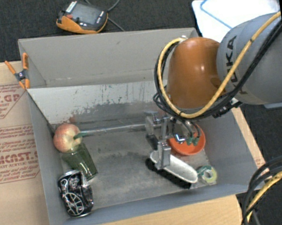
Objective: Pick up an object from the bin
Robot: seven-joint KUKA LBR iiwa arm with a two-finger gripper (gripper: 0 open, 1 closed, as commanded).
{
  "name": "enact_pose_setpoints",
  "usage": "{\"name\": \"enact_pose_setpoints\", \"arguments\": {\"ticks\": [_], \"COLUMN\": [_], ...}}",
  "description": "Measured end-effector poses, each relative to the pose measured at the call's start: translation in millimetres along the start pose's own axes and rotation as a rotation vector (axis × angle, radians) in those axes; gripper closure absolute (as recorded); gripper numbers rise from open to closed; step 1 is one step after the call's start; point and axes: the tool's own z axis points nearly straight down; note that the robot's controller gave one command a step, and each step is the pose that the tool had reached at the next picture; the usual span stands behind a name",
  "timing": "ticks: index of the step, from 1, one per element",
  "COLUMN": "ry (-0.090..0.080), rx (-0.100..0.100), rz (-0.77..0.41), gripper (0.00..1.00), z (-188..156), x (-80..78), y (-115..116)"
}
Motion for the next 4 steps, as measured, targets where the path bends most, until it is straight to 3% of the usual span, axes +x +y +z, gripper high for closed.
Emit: {"name": "enact_pose_setpoints", "arguments": {"ticks": [1, 2, 3, 4], "ry": [-0.006, 0.000, -0.017, -0.008], "rx": [0.000, 0.001, 0.000, 0.001], "rz": [0.001, 0.062, -0.191, -0.414], "gripper": [0.00, 0.00, 0.00, 0.00], "z": [-3.4, 120.0, 70.7, 87.2], "x": [-1.4, -14.7, 13.6, 49.8], "y": [-0.6, -86.3, -109.0, -148.7]}}
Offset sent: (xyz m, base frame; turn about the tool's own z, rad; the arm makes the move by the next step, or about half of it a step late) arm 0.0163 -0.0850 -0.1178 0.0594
